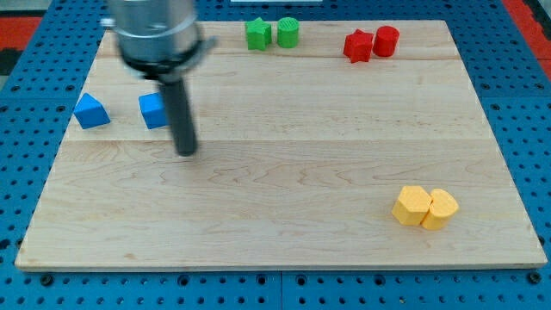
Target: Place the blue cube at the bottom left of the red circle
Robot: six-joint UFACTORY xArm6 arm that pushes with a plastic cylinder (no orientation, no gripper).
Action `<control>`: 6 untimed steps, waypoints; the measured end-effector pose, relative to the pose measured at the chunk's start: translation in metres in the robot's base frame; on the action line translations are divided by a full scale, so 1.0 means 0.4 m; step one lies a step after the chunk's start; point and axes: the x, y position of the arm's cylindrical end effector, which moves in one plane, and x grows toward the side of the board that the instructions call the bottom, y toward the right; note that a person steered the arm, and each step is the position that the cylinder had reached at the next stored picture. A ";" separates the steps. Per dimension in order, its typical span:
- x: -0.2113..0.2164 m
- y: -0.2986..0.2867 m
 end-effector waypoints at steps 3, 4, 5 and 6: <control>-0.176 -0.127; -0.254 -0.129; -0.227 0.068; -0.136 0.070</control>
